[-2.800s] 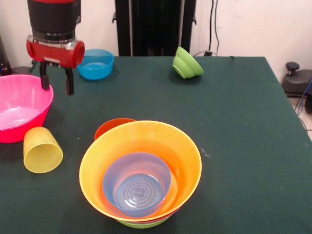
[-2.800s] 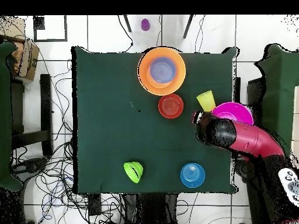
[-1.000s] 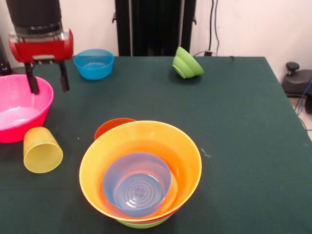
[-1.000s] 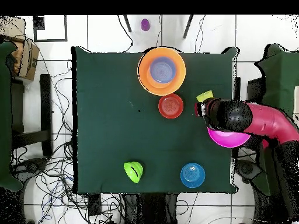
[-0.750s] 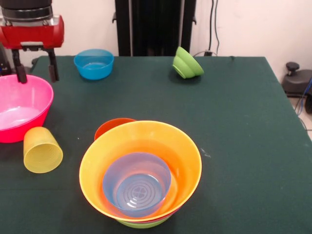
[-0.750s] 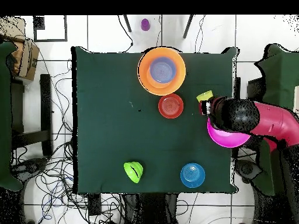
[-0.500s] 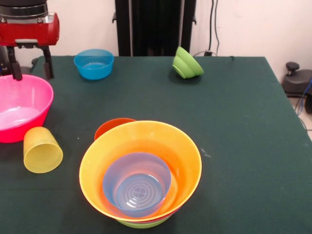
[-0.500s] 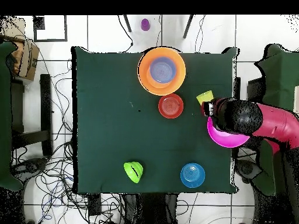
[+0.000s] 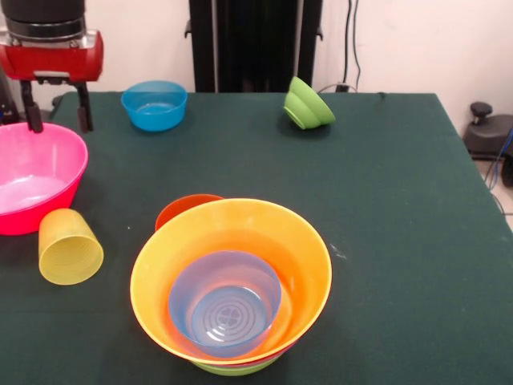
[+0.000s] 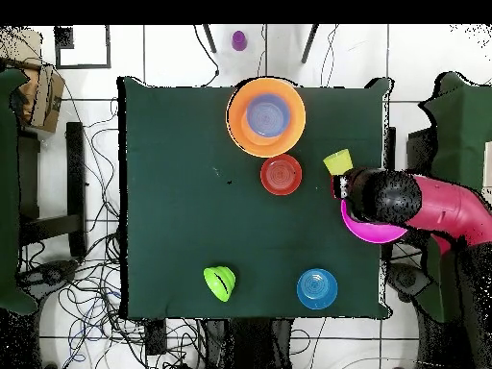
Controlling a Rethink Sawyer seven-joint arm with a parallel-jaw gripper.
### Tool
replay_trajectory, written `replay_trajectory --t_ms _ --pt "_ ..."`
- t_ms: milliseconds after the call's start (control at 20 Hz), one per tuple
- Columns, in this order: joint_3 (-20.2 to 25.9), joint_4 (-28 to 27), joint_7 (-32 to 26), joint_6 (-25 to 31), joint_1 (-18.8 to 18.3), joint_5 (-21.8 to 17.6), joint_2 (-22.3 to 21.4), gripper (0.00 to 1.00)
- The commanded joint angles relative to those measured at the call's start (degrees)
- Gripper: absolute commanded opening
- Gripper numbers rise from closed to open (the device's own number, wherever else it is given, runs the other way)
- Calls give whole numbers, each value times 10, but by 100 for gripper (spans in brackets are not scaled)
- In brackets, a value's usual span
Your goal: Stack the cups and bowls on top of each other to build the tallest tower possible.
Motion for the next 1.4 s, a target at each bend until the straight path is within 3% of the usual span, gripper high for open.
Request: replay_trajectory --t_ms 50,550,1000,1400 --pt "-58 -18 112 -52 63 -43 54 100" --pt "-68 -14 99 -91 62 -18 72 100" --pt "-56 -16 73 -95 45 -2 79 100" --pt "-65 -25 87 -98 50 -2 86 100"
